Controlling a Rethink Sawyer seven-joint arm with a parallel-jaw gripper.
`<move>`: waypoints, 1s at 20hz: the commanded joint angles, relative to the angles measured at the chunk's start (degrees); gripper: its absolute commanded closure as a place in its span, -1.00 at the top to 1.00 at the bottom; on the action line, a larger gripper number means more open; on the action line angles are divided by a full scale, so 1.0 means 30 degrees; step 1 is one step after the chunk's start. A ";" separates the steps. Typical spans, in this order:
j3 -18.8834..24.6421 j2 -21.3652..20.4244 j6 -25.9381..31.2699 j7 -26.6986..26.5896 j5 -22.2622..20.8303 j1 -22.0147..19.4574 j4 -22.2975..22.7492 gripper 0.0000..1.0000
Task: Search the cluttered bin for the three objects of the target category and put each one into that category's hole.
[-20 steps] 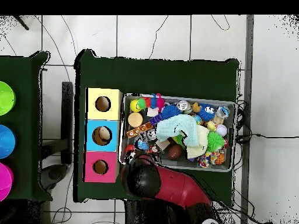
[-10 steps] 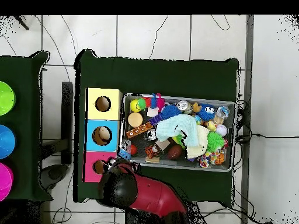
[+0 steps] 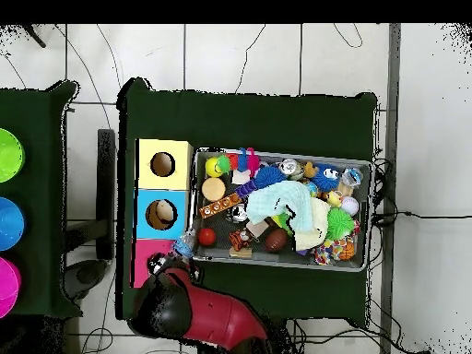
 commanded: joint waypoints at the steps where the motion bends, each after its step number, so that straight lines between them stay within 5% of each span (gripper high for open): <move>1: 0.2199 0.2352 -0.2634 0.6166 0.1238 0.0274 0.0222 -1.00; 20: 0.2537 0.3791 -0.4879 1.0118 0.2574 0.2599 -0.0796 -1.00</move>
